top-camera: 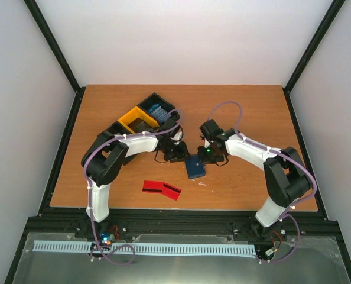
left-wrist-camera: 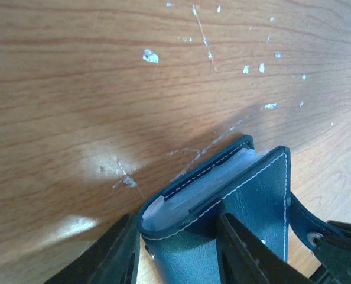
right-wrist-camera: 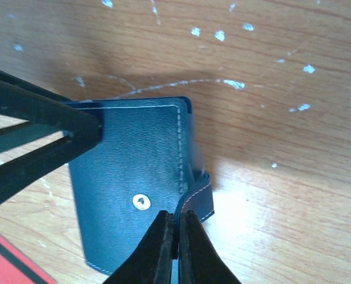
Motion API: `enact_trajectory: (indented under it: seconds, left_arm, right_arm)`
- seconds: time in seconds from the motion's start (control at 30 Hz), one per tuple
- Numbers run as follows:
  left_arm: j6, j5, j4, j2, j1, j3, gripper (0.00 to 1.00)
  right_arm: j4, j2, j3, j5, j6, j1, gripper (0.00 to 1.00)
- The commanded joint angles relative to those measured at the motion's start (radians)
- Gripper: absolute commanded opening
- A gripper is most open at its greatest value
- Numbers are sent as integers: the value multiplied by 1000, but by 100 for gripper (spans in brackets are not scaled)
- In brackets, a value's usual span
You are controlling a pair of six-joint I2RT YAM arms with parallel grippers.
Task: Put the credit cards into the card holder
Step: Close the card holder at the center of the board.
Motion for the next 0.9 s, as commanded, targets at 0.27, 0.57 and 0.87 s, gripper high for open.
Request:
enact_trajectory:
  seconds: [0.27, 0.57, 0.87]
  left_arm:
    - [47, -223, -159, 115, -27, -20, 33]
    - [48, -221, -147, 120, -27, -23, 34]
    - [50, -217, -142, 114, -27, -30, 34]
  right_arm:
    - [143, 0, -53, -192, 20, -39, 3]
    - [215, 42, -91, -262, -8, -65, 3]
    - [169, 56, -76, -285, -52, -77, 3]
